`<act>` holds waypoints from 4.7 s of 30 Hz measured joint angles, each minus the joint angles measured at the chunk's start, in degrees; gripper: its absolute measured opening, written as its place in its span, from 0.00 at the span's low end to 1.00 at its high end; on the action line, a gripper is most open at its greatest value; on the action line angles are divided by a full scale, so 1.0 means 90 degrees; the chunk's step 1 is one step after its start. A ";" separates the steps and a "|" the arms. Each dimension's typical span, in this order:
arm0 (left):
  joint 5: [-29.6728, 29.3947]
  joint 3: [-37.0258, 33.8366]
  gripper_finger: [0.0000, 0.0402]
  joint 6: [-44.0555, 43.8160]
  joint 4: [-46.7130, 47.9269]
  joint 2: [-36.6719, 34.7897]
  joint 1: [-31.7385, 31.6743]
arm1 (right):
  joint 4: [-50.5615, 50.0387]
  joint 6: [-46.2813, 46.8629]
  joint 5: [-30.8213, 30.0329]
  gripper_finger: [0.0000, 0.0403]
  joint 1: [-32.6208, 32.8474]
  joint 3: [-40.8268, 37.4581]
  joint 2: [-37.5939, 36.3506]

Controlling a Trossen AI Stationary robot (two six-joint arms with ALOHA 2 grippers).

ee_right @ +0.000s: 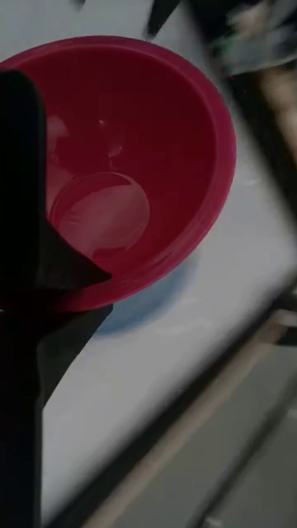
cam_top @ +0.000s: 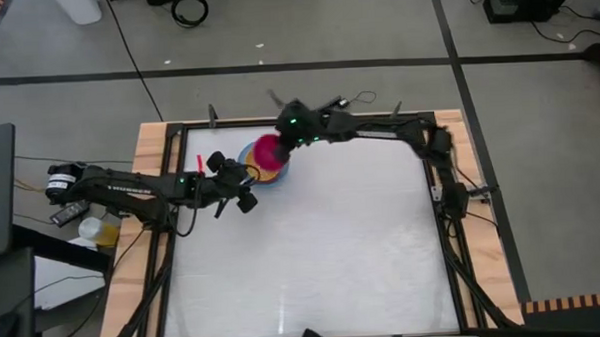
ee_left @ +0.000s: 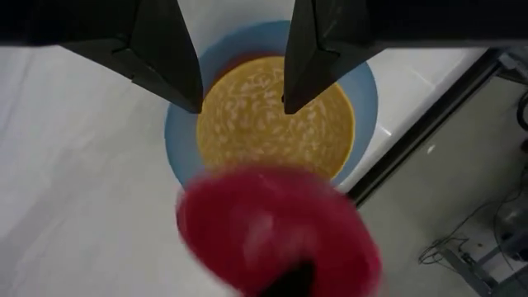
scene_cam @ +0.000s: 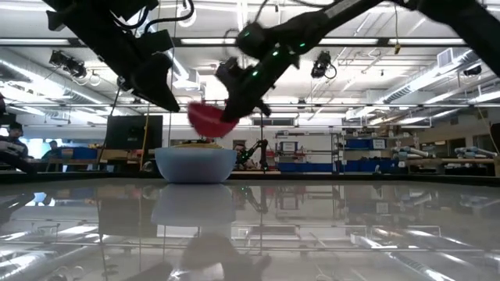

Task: Nest bowls inside each other
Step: Stack the red bowl onto the yellow bowl, then return to Home Position

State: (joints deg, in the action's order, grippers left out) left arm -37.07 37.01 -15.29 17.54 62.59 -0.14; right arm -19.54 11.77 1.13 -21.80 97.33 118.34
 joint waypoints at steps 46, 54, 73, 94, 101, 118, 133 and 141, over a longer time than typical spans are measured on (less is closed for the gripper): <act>-0.0541 -0.0571 0.43 -0.0367 -0.0755 -0.1558 0.1838 | 0.1707 -0.0434 -0.1207 0.64 0.1970 -0.3745 -0.3284; 0.0271 -0.1654 0.43 0.1189 -0.4928 -0.0883 0.1616 | 0.3341 -0.0599 -0.1499 0.61 0.2400 -0.6237 -0.5424; 0.0538 -0.2720 0.43 0.1511 -0.3586 -0.4294 0.1039 | 0.4072 -0.0081 -0.1323 0.48 0.2550 -0.9280 -1.0134; 0.0581 -0.3236 0.35 0.1539 -0.1853 -0.6796 0.1146 | 0.3251 -0.0436 -0.1124 0.41 0.2916 -1.0196 -1.2121; 0.1006 -0.3612 0.35 0.1470 -0.1880 -0.6849 0.1144 | 0.3686 -0.0396 -0.1211 0.41 0.2880 -1.0577 -1.2308; 0.1420 -0.4058 0.29 0.1581 -0.2406 -0.6875 0.1141 | 0.3786 -0.0664 -0.1404 0.41 0.2863 -1.0777 -1.2314; 0.1896 -0.4061 0.01 0.1792 -0.2601 -0.6873 0.0886 | 0.3489 -0.0678 -0.1455 0.04 0.2860 -1.0777 -1.2460; 0.1813 -0.4061 0.03 0.1770 -0.2724 -0.6873 0.0729 | 0.3495 -0.0085 -0.1164 0.08 0.2860 -1.0777 -1.2457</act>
State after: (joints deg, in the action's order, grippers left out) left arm -20.75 0.47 0.64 -6.98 0.73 6.42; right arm 11.92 11.01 -9.34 3.95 0.34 6.22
